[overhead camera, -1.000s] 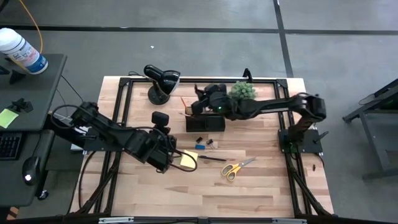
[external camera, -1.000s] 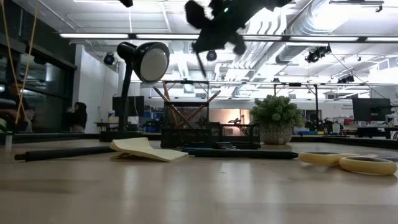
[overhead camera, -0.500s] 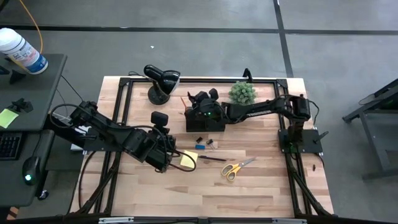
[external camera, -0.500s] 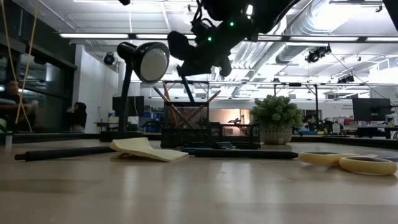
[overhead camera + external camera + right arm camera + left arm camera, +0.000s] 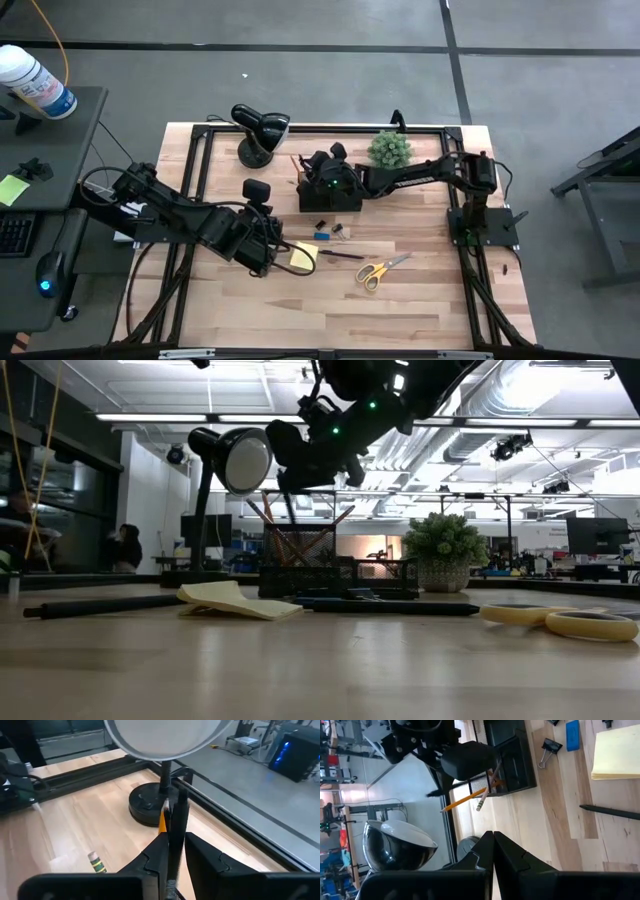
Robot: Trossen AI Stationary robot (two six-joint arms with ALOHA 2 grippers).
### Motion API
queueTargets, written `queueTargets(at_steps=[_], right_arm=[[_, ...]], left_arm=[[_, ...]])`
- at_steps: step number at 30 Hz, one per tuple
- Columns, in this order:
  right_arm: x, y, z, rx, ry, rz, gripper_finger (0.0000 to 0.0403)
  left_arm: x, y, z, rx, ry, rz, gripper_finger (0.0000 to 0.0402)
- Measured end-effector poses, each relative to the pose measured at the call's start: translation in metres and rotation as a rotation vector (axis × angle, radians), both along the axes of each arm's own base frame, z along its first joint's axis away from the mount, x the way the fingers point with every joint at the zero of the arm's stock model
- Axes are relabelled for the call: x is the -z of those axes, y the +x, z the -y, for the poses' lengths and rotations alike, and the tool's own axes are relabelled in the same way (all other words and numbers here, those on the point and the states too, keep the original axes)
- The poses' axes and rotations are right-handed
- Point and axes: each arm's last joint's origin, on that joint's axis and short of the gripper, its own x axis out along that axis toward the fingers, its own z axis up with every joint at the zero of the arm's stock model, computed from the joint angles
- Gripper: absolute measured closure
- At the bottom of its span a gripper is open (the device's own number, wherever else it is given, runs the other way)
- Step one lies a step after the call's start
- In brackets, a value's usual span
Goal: Pick and place office supplies into organizer
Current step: Put the top black pen into the black desk organizer, then put the right black pen into the black desk organizer
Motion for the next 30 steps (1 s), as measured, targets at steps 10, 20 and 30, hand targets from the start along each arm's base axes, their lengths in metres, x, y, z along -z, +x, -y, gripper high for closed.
queueTargets(at_steps=[10,20,30], right_arm=[[-0.001,0.000,0.000,-0.033,0.013,0.005,0.0334],[-0.046,-0.021,-0.010,-0.157,0.031,0.029,0.0334],[-0.052,-0.058,-0.034,-0.399,0.223,-0.275,0.0334]], left_arm=[[0.000,0.000,0.000,0.000,0.001,0.000,0.0401],[0.000,0.000,0.000,0.000,0.001,0.000,0.0401],[-0.001,0.000,-0.001,-0.001,0.037,0.013,0.0401]])
